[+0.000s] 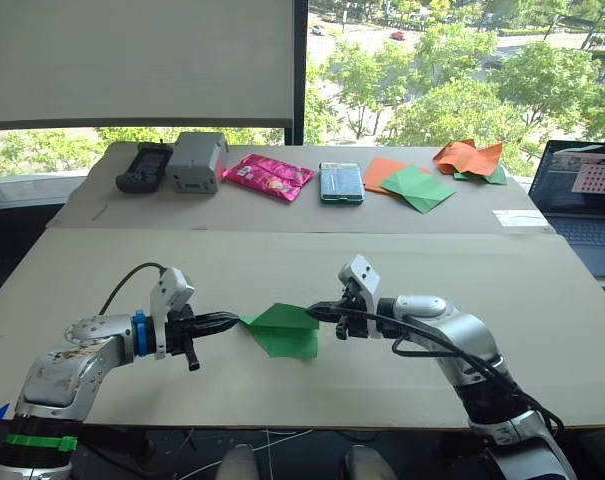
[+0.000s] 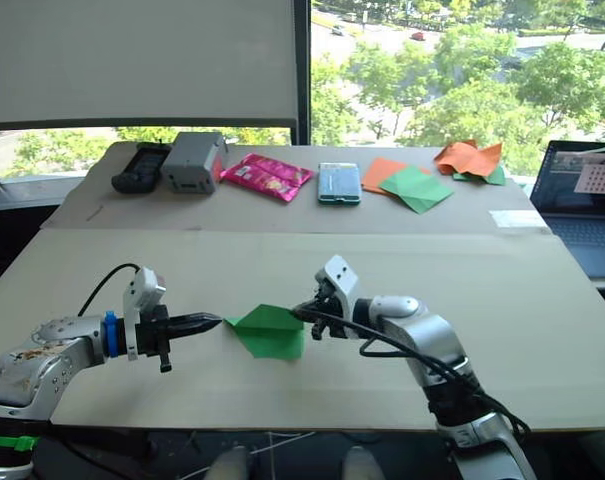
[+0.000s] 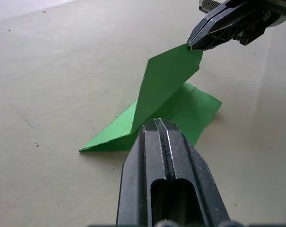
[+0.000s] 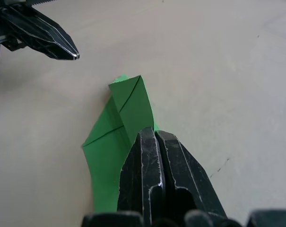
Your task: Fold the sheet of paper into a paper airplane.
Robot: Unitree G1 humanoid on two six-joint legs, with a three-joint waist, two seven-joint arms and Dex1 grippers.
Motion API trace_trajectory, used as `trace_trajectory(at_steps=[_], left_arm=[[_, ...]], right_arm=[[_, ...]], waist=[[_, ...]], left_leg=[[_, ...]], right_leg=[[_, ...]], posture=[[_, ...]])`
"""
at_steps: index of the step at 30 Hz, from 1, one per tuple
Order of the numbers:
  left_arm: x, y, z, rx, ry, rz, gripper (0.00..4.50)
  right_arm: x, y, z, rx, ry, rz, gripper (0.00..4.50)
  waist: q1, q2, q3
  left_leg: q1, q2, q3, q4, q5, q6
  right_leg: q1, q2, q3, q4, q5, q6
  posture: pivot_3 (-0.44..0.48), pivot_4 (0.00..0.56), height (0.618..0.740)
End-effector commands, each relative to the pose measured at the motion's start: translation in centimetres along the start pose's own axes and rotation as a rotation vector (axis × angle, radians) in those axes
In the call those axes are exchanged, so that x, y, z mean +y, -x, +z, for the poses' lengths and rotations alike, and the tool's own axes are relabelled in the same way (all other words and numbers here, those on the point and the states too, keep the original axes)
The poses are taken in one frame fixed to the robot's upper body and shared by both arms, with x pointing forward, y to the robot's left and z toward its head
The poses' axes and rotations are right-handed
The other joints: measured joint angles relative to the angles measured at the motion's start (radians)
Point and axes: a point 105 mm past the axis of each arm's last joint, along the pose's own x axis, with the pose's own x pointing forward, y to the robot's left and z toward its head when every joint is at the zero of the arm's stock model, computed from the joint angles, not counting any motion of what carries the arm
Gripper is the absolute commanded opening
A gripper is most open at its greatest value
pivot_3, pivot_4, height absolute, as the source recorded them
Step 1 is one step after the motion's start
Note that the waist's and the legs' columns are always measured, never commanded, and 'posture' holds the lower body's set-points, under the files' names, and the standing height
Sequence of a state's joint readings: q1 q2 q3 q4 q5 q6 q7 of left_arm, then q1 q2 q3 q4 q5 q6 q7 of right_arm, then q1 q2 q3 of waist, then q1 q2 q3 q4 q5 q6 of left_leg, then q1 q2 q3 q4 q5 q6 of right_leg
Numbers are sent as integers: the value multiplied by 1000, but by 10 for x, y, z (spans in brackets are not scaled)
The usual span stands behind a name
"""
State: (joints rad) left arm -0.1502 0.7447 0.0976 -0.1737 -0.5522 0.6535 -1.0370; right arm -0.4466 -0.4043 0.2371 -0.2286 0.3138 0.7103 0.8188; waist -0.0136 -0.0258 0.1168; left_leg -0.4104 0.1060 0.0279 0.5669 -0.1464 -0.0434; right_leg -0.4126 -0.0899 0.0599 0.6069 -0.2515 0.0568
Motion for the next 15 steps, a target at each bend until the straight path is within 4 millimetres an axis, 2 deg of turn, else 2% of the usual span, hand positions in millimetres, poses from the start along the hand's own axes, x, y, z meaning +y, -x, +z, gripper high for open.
trace_trajectory(at_steps=[1,5,8,13,14,15], left_arm=[[6,3,15,-53,-29,23,0],[10,4,23,-77,-29,35,0],[12,5,27,-82,-31,36,0],[11,3,25,-77,-31,30,0],[11,1,26,-76,-31,25,0],[8,-1,28,-75,-33,13,0]], right_arm=[[6,8,35,-112,317,-68,32],[20,11,43,-127,837,-183,32],[31,8,30,-107,1231,-263,32],[40,-1,-11,-54,1489,-211,32],[42,-4,-27,-18,1514,-155,32],[46,-4,-46,33,1467,-73,32]], waist=[[0,0,0],[3,-1,0],[1,-1,0],[-4,-3,1],[-4,-3,2],[-4,-3,2]], left_leg=[[0,0,0,0,0,0],[0,-1,0,-1,0,0],[0,-1,0,-2,0,0],[4,-2,0,-1,1,-3],[5,-2,0,0,1,-3],[5,-2,0,0,1,-3]], right_leg=[[0,0,0,0,0,0],[0,0,0,-1,0,0],[0,-1,0,-5,0,0],[3,-2,0,-12,0,1],[4,-2,0,-12,0,1],[5,-2,0,-12,0,1]], posture=[[0,150,720],[0,150,720],[0,150,720],[0,150,720],[0,150,720],[0,150,720]])
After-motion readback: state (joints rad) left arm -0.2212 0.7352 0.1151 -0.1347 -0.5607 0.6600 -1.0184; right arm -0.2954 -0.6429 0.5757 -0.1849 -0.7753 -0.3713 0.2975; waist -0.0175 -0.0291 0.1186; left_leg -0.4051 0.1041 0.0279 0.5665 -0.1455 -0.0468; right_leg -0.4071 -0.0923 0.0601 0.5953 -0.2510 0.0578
